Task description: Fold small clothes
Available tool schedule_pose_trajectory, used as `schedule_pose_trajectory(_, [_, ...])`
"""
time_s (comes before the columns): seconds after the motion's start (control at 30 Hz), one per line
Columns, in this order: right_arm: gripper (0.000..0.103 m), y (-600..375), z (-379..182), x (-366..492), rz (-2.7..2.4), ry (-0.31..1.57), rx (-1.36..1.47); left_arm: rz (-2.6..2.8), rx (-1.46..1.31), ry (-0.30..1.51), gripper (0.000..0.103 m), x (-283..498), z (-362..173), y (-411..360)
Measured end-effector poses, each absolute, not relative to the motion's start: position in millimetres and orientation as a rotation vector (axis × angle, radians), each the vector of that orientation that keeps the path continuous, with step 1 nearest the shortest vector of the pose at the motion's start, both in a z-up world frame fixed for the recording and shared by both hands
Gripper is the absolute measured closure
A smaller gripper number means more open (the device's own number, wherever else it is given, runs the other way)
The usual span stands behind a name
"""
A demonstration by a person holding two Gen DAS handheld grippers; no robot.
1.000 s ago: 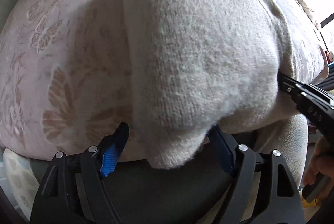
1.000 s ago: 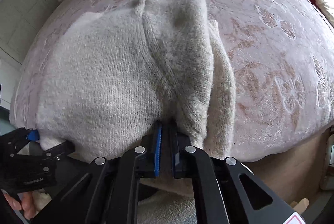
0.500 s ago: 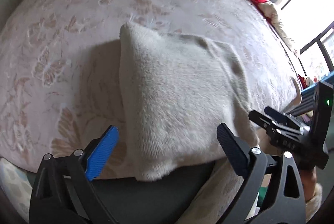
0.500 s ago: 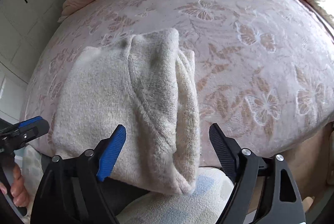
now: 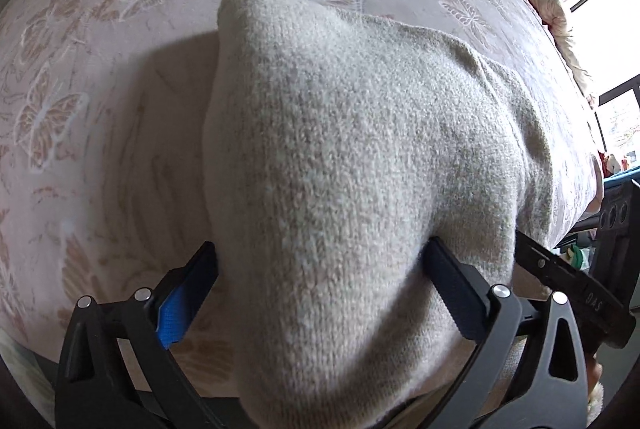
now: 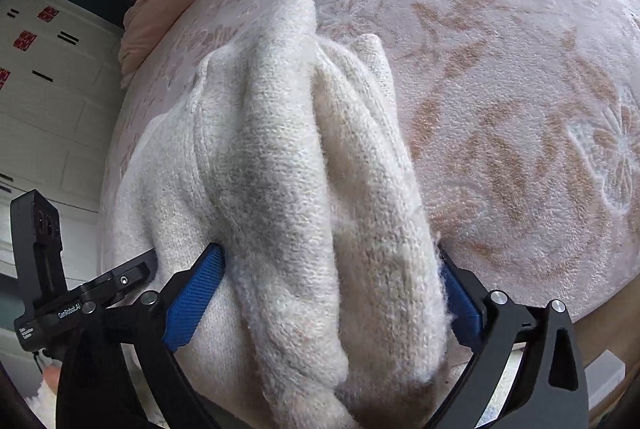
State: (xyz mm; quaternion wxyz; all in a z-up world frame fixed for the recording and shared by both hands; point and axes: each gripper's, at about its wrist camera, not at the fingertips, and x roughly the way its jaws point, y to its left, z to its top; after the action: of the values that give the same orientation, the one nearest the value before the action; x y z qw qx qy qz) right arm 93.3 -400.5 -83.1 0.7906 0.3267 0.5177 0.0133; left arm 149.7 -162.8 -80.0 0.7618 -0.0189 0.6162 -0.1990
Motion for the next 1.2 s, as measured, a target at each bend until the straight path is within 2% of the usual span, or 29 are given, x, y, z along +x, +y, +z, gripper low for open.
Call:
schedule_pose_trajectory(0.23, [0.005,-399.2,-86.0,94.1,0.041,1.082,0.711,-0.461,-0.124,1.358,0.005,154.6,-92.0,-156.2])
schedule_pose_trajectory(0.27, [0.01,-400.2,-85.4,91.0,0.042,1.078,0.705,-0.462,-0.121,1.356,0.005,153.5,-91.3,-156.2])
schedule_pose_trajectory(0.3, [0.025,-399.8,-84.2,88.2,0.053,1.069,0.704,-0.465,-0.128,1.359,0.005,153.2,-90.7,-155.1])
schedule_pose_trajectory(0.33, [0.031,-399.1,-82.2,85.9,0.073,1.057,0.713,-0.47,-0.142,1.367,0.007,153.5,-90.0,-153.7])
schedule_pose_trajectory(0.4, [0.052,-398.2,-78.7,81.0,0.075,1.041,0.722,-0.477,-0.169,1.373,0.017,152.1,-84.0,-150.5])
schedule_pose_trajectory(0.47, [0.064,-402.2,-71.9,73.6,0.075,1.017,0.762,-0.488,-0.172,1.367,0.037,149.6,-74.9,-148.2])
schedule_pose_trajectory(0.5, [0.067,-404.6,-67.2,69.9,0.074,1.007,0.786,-0.5,-0.183,1.363,0.042,147.7,-67.5,-145.8])
schedule_pose_trajectory(0.57, [0.068,-404.1,-54.6,62.3,0.081,0.989,0.807,-0.524,-0.199,1.357,0.058,145.3,-54.0,-142.3])
schedule_pose_trajectory(0.63, [0.069,-398.3,-37.3,54.9,0.087,0.983,0.788,-0.553,-0.204,1.348,0.06,140.8,-37.2,-141.3])
schedule_pose_trajectory(0.87, [0.069,-380.1,59.5,13.3,0.098,0.851,0.667,-0.661,-0.257,1.252,0.061,113.0,38.2,-127.5])
schedule_pose_trajectory(1.2, [0.068,-310.7,237.7,-19.9,0.199,0.47,0.449,-0.752,-0.145,0.735,0.06,59.6,221.2,-69.1])
